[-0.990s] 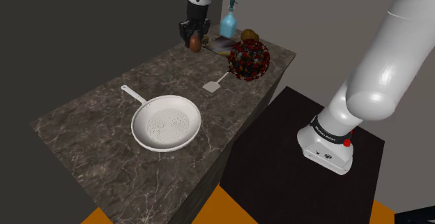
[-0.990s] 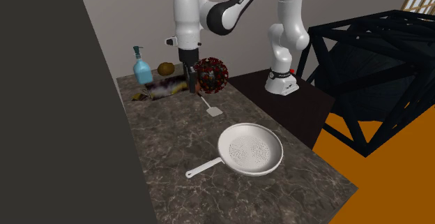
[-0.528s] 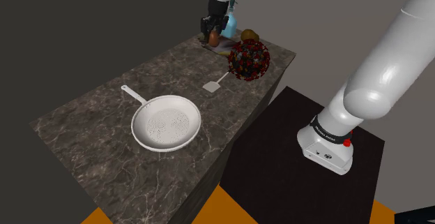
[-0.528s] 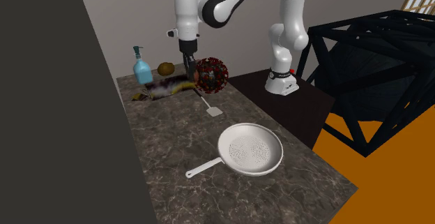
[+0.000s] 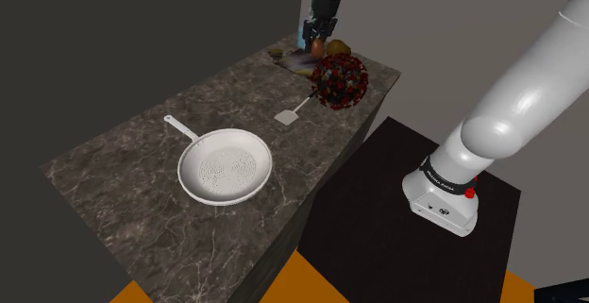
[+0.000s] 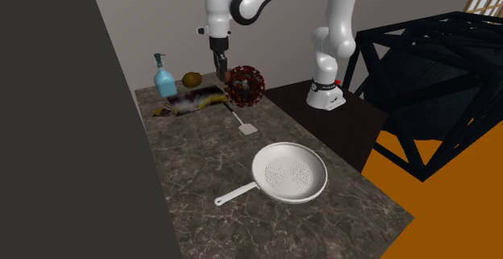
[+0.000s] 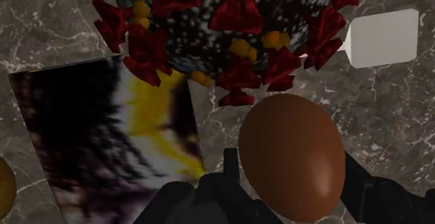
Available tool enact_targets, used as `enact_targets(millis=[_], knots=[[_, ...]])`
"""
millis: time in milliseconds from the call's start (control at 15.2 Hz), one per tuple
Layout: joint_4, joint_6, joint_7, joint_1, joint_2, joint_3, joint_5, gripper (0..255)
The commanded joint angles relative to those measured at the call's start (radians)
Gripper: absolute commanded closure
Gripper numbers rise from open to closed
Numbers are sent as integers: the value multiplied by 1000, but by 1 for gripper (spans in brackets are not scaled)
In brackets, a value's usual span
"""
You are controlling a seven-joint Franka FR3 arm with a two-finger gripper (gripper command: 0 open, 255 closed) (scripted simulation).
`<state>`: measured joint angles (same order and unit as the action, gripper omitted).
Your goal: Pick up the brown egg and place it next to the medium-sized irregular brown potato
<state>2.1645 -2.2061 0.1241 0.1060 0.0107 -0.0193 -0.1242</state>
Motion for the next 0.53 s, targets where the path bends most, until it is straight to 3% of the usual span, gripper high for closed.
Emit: enact_targets(millis=[0, 462], knots=[[13, 6, 50, 24, 12, -24, -2, 255], [27, 27, 224, 108, 28, -114, -3, 255]])
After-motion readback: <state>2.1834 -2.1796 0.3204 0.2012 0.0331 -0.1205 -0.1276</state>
